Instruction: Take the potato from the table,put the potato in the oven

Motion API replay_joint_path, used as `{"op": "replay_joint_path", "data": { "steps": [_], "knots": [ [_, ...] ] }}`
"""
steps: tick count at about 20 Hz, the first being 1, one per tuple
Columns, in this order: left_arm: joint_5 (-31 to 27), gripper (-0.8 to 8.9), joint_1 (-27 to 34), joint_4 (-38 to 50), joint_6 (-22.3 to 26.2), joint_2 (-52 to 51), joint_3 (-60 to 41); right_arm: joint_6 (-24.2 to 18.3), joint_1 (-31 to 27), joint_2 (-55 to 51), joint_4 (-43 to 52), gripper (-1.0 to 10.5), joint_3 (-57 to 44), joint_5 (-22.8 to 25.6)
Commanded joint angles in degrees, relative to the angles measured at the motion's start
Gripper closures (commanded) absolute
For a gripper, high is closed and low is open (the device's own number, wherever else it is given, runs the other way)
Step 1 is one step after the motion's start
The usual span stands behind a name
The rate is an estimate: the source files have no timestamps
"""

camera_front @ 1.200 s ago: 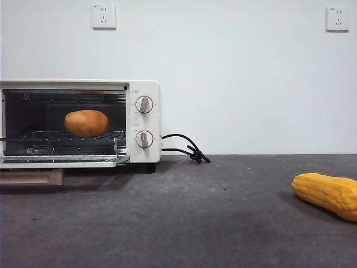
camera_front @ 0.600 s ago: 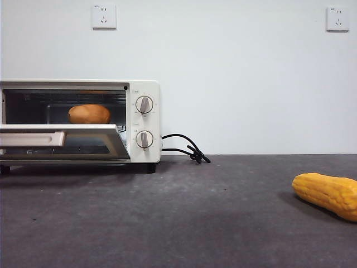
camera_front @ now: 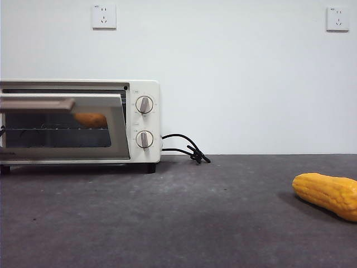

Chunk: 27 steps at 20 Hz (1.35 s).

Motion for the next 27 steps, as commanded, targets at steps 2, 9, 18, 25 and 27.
{"op": "replay_joint_path", "data": {
  "steps": [2,9,18,25,27],
  "knots": [
    [-0.79,8.22,-1.51,0.50,-1.27,-0.28,4.11,0.70,0.02,-0.13,1.03,8.2,-0.57,0.04],
    [-5.22,8.22,-6.71,0.07,-2.19,-0.28,13.27,0.68,0.02,0.13,1.31,8.2,-0.57,0.44],
    [2.75,8.22,-16.11,-4.55,0.81,-0.66,14.49,0.66,0.02,0.13,1.20,8.2,-0.57,0.42],
    [0.68,8.21,-24.61,-16.68,17.05,-11.19,14.49,0.61,0.02,0.13,1.18,8.2,-0.57,0.44],
    [-1.03,8.18,-25.97,-18.47,18.60,-15.56,14.49,0.61,0.02,0.13,1.18,8.2,-0.57,0.44]
  ]
}}
